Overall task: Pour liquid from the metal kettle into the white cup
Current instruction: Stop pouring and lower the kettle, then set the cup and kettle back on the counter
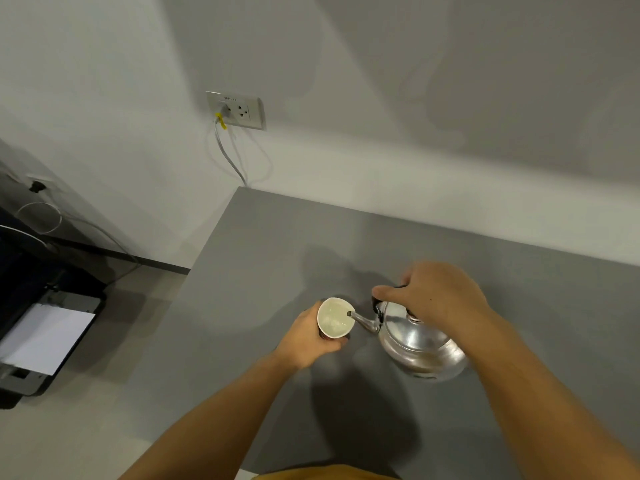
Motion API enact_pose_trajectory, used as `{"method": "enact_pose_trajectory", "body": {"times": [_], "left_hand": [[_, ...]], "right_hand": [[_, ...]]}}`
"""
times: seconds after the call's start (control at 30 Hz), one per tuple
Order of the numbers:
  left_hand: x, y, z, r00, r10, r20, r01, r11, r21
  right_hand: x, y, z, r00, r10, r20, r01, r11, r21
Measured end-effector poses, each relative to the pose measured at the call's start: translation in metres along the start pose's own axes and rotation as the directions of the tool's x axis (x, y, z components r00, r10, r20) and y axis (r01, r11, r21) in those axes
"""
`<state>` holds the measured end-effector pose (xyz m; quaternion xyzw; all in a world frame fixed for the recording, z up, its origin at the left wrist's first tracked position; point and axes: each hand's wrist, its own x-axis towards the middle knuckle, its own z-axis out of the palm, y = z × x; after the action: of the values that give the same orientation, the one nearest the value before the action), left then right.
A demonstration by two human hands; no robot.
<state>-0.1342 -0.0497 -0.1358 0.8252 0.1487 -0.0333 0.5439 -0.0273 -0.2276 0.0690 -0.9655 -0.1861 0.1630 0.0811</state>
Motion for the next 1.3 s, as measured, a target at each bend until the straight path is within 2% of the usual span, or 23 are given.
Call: {"method": "enact_pose_trajectory", "body": {"times": [0.1, 0.3, 0.6, 0.8, 1.13, 1.3], "left_hand": [[-0.004, 0.002, -0.001, 1.0, 0.012, -0.003, -0.012, 1.0, -0.003], [-0.013, 0.0, -0.004, 1.0, -0.008, -0.017, 0.009, 0.999, 0.042], [-0.02, -0.003, -0.017, 0.999, -0.017, -0.043, 0.029, 0.957, 0.29], [-0.009, 0.0, -0.024, 0.994, -0.027, -0.108, 0.059, 0.951, 0.303], [0.045, 0.003, -0.044, 0.97, -0.098, -0.221, 0.162, 0.942, 0.293], [0.076, 0.011, -0.056, 0.965, -0.101, -0.243, 0.177, 0.931, 0.318]], "right_hand": [[-0.005, 0.019, 0.005, 1.0, 0.002, 0.004, -0.002, 0.995, 0.104], [-0.021, 0.036, 0.013, 0.998, 0.023, -0.051, -0.014, 0.985, 0.169], [-0.033, 0.047, 0.014, 0.996, 0.033, -0.085, -0.004, 0.948, 0.318], [-0.03, 0.055, 0.009, 0.991, 0.038, -0.131, 0.017, 0.917, 0.398], [0.047, 0.077, -0.015, 0.974, 0.088, -0.208, 0.023, 0.879, 0.476], [0.103, 0.083, -0.014, 0.976, 0.106, -0.19, 0.007, 0.858, 0.513]]}}
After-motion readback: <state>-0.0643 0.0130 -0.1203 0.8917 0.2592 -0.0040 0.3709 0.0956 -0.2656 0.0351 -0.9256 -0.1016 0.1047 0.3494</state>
